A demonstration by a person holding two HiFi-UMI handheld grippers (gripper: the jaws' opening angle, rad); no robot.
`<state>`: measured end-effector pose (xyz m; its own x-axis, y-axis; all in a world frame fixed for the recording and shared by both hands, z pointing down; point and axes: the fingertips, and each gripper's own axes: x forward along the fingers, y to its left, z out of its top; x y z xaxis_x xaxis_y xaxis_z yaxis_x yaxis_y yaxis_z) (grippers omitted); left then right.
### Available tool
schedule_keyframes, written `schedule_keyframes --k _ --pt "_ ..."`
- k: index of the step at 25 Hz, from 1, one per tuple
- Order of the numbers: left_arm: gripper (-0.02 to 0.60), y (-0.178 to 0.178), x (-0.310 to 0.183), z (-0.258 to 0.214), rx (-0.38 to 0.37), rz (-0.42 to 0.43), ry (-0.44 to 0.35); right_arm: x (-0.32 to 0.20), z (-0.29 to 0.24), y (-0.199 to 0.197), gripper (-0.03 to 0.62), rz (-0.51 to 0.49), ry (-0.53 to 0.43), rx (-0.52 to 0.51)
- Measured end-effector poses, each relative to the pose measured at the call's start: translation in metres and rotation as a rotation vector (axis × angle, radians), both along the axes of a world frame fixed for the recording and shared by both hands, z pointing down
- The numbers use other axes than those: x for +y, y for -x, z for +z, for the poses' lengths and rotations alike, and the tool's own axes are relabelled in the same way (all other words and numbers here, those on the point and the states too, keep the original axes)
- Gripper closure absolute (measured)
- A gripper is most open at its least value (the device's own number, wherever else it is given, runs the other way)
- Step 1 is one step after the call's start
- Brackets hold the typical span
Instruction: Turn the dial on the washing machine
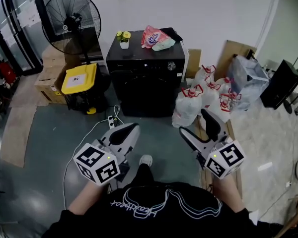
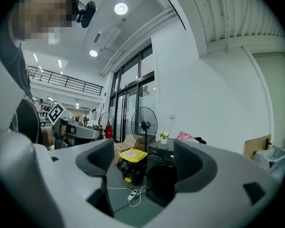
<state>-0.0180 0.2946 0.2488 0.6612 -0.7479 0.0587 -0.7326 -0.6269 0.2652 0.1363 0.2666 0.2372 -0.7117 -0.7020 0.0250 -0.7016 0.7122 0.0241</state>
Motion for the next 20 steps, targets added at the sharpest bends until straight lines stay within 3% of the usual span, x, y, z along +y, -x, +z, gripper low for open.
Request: schedule_keyframes --k 9,20 --pt "0.577 0.033 -0.113 0.018 -0.004 0.004 0.023 -0.103 0.017 0.027 0.201 0.056 0.040 0.035" --pt "0.577 0.069 -0.277 0.063 -0.011 0.013 0.127 -0.256 0.057 0.047 0.201 0.181 0.099 0.055"
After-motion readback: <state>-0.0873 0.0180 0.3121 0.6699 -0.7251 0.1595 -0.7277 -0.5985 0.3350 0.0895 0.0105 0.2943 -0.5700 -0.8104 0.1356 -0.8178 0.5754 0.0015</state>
